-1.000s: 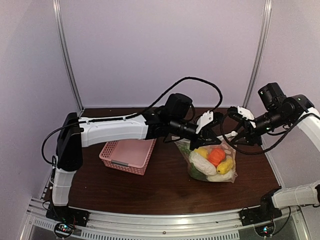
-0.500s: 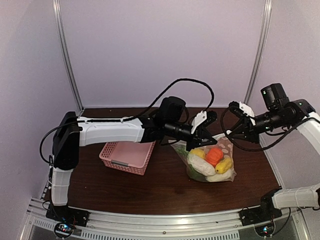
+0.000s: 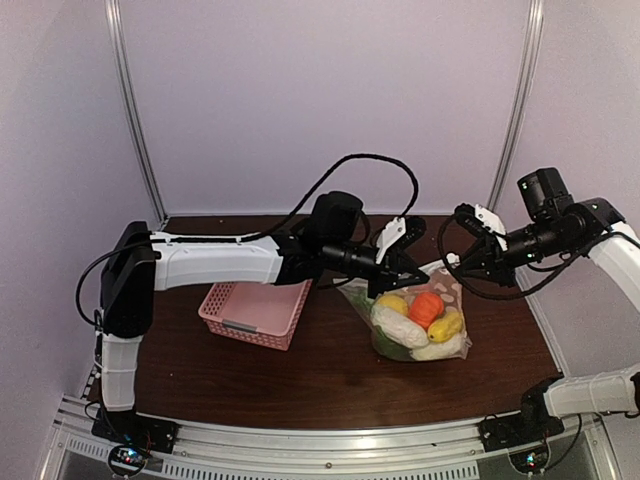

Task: Place the food in the zip-top bag and seal the zipper
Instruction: Pass from the left arm to the right

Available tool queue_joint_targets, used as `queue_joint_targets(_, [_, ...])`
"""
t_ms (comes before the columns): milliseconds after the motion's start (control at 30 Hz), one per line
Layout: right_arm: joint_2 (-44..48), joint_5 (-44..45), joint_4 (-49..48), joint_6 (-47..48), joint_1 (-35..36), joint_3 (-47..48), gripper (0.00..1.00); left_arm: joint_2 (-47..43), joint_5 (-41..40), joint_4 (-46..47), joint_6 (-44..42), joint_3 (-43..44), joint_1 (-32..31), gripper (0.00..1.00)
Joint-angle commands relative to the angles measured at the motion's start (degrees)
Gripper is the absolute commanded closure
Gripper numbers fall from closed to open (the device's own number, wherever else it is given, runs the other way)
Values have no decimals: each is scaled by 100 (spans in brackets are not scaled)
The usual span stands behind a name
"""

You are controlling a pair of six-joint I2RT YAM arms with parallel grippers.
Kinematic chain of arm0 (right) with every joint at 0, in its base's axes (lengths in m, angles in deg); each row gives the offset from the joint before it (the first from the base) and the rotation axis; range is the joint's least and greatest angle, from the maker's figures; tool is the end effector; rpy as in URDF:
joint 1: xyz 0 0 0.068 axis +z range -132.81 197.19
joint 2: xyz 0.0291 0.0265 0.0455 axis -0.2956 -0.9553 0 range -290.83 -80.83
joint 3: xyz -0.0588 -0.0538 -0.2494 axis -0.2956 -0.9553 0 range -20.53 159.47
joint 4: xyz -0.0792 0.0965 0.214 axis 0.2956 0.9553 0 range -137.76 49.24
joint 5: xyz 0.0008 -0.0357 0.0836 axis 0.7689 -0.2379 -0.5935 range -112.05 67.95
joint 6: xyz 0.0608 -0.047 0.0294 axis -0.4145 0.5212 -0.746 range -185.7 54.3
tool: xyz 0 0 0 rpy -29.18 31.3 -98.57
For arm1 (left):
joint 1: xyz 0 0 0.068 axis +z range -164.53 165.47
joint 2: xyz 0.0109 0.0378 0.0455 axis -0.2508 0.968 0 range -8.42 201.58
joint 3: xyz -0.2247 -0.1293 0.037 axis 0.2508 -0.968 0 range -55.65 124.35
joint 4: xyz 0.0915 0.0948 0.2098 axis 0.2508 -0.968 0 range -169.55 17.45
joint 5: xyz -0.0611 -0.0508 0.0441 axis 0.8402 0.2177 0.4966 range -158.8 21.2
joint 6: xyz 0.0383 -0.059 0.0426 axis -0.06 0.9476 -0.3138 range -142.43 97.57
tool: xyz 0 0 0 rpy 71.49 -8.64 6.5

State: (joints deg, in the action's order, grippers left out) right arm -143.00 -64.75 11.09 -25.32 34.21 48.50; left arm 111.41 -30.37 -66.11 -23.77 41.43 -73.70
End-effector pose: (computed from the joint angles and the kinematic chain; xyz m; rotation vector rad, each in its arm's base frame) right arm 0.1785 0.1055 0.3242 -1.3539 1.8385 0.7085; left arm 0.2212 -0.4574 0.2624 1.4154 1.4208 -1.2951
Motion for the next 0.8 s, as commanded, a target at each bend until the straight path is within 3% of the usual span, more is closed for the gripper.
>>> queue_joint_targets(0, [-6, -156, -104, -68, -34, -57, 89, -267, 16, 385, 69, -79, 38, 100])
queue_joint_targets(200, [-85, -327, -268, -149, -40, -112, 90, -258, 23, 370, 73, -93, 35, 100])
queue_joint_targets(433, [-151, -475, -277, -187, -40, -89, 100, -233, 32, 416, 85, -125, 35, 99])
queue_joint_targets(500, [-118, -472, -262, -197, -40, -48, 100, -234, 21, 401, 82, -123, 38, 95])
queue_joint_targets(567, [-88, -426, -236, -197, -45, 5, 100, -252, -93, 279, 54, -90, 38, 78])
queue_joint_targets(667, [-82, -404, -115, -136, -32, 96, 100, -423, -498, 235, 19, -176, 37, 42])
queue_joint_targets(767, [-144, -459, 159, -48, -8, 291, 100, -770, -944, 333, -65, -362, 37, 20])
